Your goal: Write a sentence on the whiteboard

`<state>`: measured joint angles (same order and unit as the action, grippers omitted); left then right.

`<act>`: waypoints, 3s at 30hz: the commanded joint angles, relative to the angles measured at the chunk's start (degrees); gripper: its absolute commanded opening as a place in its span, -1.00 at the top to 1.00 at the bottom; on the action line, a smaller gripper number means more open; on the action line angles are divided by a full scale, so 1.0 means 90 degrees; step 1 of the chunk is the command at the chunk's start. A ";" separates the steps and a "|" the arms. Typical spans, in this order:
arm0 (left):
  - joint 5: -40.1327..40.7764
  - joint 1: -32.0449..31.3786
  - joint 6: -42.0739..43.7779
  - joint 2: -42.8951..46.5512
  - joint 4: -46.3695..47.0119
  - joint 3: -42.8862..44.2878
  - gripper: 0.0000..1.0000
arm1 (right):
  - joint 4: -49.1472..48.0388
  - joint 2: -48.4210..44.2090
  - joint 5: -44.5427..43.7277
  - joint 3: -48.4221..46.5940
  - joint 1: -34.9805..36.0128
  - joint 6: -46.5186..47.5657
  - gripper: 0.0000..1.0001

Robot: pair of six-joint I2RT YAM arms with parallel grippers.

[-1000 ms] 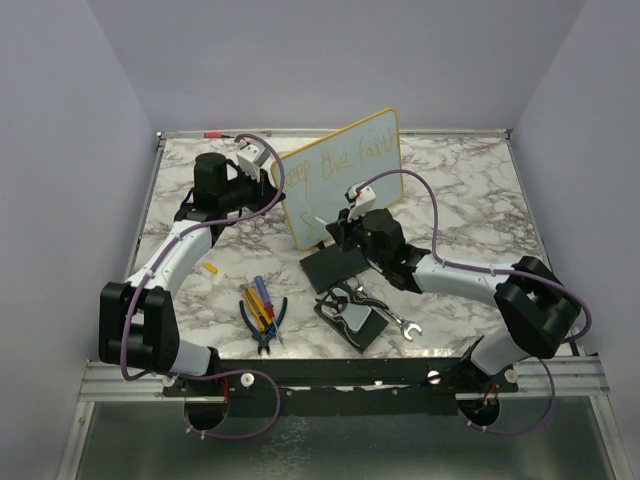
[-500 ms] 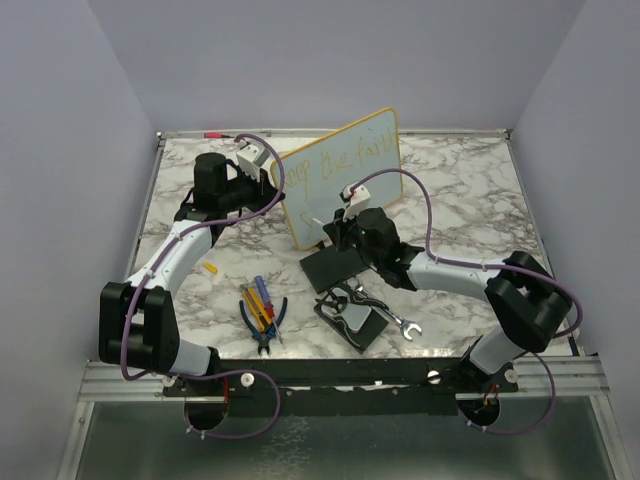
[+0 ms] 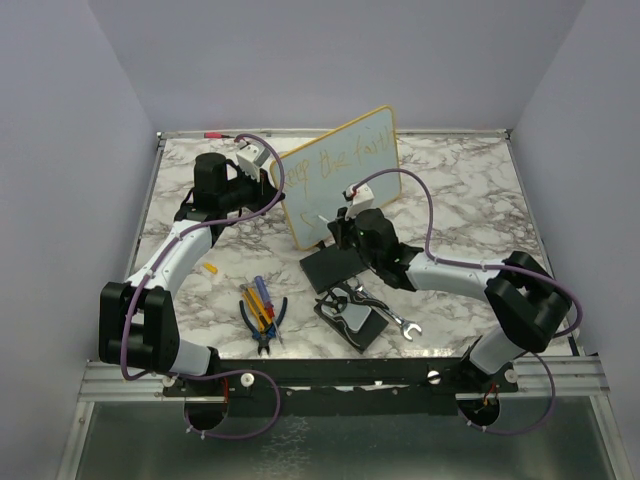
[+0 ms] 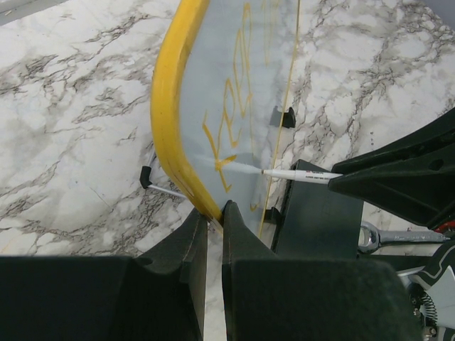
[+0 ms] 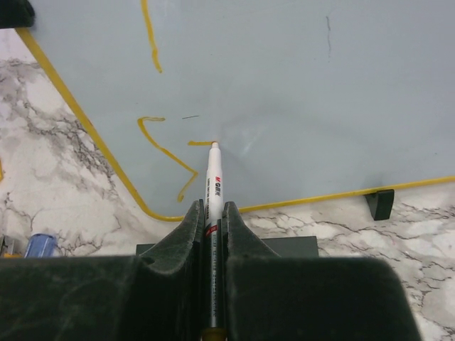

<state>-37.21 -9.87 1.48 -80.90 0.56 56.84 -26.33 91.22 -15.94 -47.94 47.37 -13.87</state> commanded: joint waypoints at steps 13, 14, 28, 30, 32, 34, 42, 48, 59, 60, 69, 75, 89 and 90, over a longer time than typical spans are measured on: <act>-0.0132 -0.0154 0.0212 -0.0141 -0.0852 -0.0183 1.00 | -0.0302 -0.0582 -0.0005 0.0228 -0.0156 0.0324 0.99; -0.0133 -0.0154 0.0208 -0.0141 -0.0853 -0.0183 1.00 | -0.0293 -0.0685 -0.0012 0.0254 -0.0156 0.0323 0.99; -0.0143 -0.0159 0.0207 -0.0138 -0.0852 -0.0183 1.00 | -0.0296 -0.0315 0.0425 -0.0415 -0.0156 0.0558 0.99; -0.0147 -0.0155 0.0212 -0.0137 -0.0847 -0.0188 1.00 | -0.0290 -0.0235 0.0450 -0.0460 -0.0156 0.0560 0.99; -0.0142 -0.0159 0.0210 -0.0137 -0.0853 -0.0183 1.00 | -0.0288 -0.0165 0.0463 -0.0490 -0.0156 0.0564 0.99; -0.0152 -0.0154 0.0208 -0.0134 -0.0853 -0.0183 1.00 | -0.0274 -0.0106 0.0427 -0.0509 -0.0156 0.0564 0.99; -0.0159 -0.0154 0.0207 -0.0150 -0.0852 -0.0173 1.00 | -0.0154 0.0132 0.0343 -0.0419 -0.0149 0.0449 0.99; -0.0162 -0.0154 0.0210 -0.0161 -0.0853 -0.0173 1.00 | -0.0106 0.0104 0.0336 -0.0045 -0.0138 0.0199 0.99; -0.0162 -0.0160 0.0207 -0.0137 -0.0848 -0.0183 1.00 | -0.0047 0.0209 0.0289 0.0327 -0.0044 -0.0080 0.99; -0.0162 -0.0154 0.0207 -0.0140 -0.0850 -0.0183 1.00 | -0.0035 0.0224 0.0290 0.0327 -0.0040 -0.0095 0.99; -0.0154 -0.0156 0.0207 -0.0126 -0.0845 -0.0192 1.00 | 0.0051 0.0301 -0.0071 0.0260 -0.0031 -0.0156 0.99; -0.0153 -0.0156 0.0207 -0.0132 -0.0853 -0.0195 1.00 | 0.0122 0.0133 -0.0473 0.0212 -0.0036 -0.0200 0.99; -0.0142 -0.0162 0.0207 -0.0123 -0.0853 -0.0192 1.00 | -0.0065 -0.0395 -0.0340 0.0320 -0.0038 0.0098 0.99; -0.0143 -0.0163 0.0207 -0.0128 -0.0847 -0.0192 1.00 | -0.0085 -0.0500 -0.0304 0.0375 -0.0039 0.0098 0.99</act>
<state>-37.28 -9.89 1.10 -80.90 0.30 56.84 -25.80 90.72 -18.98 -45.47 47.07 -14.52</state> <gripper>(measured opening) 0.102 0.095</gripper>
